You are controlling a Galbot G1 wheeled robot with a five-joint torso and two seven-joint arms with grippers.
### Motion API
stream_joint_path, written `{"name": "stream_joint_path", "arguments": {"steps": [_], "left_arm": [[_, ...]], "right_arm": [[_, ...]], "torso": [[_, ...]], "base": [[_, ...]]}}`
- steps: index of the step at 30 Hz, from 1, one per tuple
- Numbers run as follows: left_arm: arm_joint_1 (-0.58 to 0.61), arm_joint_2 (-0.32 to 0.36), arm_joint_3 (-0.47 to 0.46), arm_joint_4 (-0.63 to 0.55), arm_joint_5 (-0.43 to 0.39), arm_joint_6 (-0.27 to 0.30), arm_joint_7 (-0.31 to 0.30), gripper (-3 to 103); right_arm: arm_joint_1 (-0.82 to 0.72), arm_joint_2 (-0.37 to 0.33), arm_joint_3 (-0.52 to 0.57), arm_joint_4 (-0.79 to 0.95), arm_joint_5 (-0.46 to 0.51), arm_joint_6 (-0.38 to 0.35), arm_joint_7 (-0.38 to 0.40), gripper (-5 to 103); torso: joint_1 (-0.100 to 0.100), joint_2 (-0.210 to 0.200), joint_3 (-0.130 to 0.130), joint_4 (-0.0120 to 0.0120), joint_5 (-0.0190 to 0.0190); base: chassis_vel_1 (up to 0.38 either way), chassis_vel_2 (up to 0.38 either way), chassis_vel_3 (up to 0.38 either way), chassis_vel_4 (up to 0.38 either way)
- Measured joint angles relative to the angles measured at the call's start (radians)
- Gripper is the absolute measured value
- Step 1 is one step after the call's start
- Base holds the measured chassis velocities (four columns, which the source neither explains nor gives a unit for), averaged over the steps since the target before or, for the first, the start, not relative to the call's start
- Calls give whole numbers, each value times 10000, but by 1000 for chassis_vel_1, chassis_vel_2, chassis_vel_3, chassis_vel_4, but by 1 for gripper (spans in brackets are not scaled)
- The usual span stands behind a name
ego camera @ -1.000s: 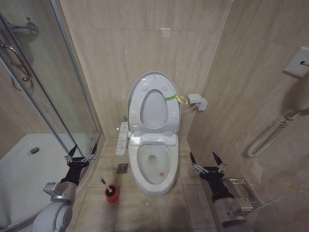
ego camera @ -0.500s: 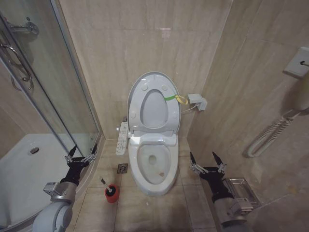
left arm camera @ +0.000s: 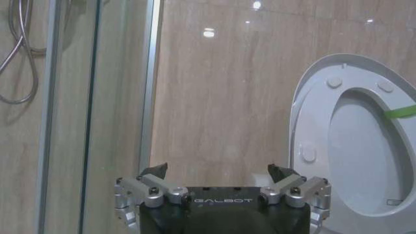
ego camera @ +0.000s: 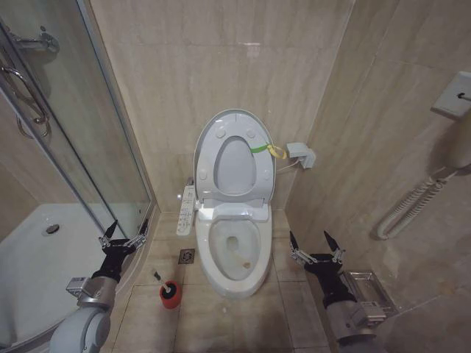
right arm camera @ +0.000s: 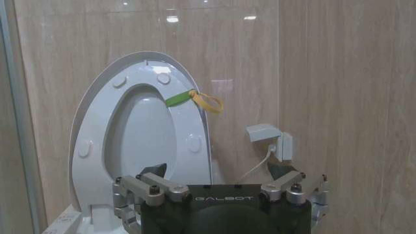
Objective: Open the toilet lid, clean the toilet bowl with a toilet brush, close the toilet lid, and flush.
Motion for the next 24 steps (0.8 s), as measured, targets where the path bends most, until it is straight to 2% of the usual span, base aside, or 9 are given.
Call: {"name": "stream_joint_path", "arguments": {"steps": [24], "left_arm": [[0,0,-1,0,0,0,0,100]], "right_arm": [[0,0,0,0,1,0,0,100]], "torso": [[0,0,0,0,0]], "base": [[0,0,0,0]]}}
